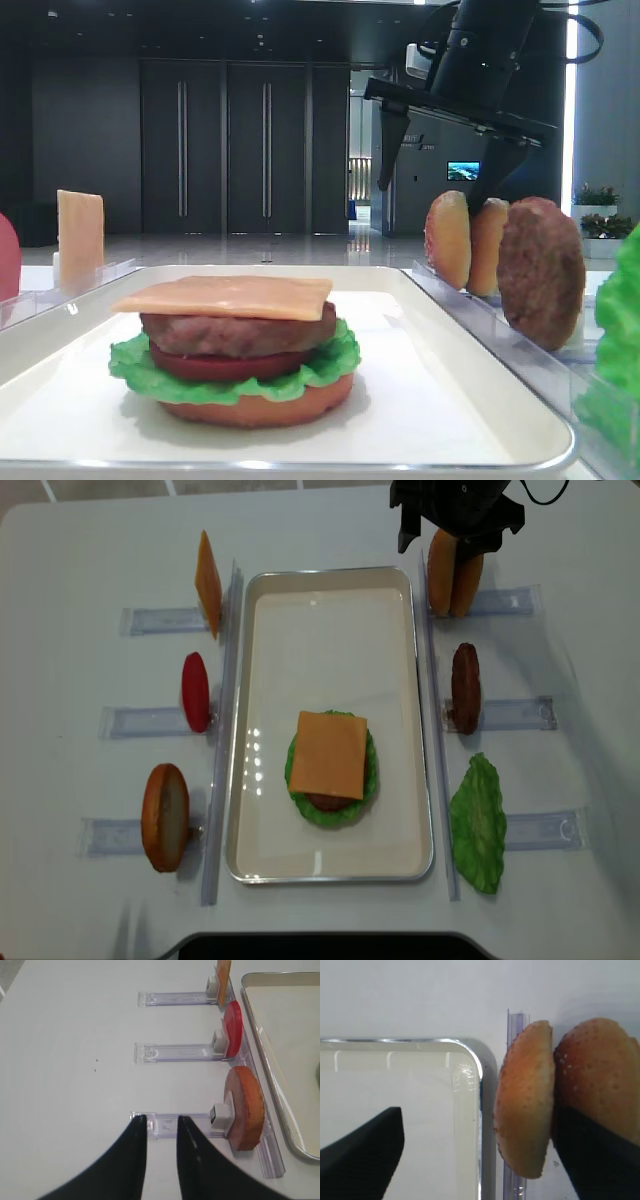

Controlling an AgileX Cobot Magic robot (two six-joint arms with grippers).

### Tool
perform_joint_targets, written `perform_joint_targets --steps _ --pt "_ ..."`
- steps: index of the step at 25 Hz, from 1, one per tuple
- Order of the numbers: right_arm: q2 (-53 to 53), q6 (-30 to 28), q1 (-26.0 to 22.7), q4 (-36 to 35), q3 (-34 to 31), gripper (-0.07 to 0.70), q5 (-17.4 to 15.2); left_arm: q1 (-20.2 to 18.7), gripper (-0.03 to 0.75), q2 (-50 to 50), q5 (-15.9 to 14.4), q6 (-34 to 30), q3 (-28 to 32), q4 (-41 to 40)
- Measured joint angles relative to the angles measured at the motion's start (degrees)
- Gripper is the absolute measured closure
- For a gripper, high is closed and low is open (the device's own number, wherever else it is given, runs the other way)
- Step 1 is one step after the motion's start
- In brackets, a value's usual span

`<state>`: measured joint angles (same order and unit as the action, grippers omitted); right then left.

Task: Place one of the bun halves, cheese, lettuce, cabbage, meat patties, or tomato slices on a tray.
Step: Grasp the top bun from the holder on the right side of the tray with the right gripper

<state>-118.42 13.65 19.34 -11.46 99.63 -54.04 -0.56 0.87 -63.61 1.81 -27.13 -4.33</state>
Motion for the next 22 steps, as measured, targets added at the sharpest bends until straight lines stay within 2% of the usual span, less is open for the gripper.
perform_joint_targets --steps 7,12,22 --pt "0.0 0.0 0.1 0.5 0.0 0.045 -0.1 0.0 0.558 0.0 0.0 0.0 0.0 0.0" --pt "-0.4 0.0 0.1 1.1 0.2 0.076 -0.4 0.0 0.558 0.0 0.0 0.0 0.0 0.0" --pt "-0.6 -0.1 0.1 3.0 0.2 0.209 -1.0 0.0 0.558 0.0 0.0 0.0 0.0 0.0"
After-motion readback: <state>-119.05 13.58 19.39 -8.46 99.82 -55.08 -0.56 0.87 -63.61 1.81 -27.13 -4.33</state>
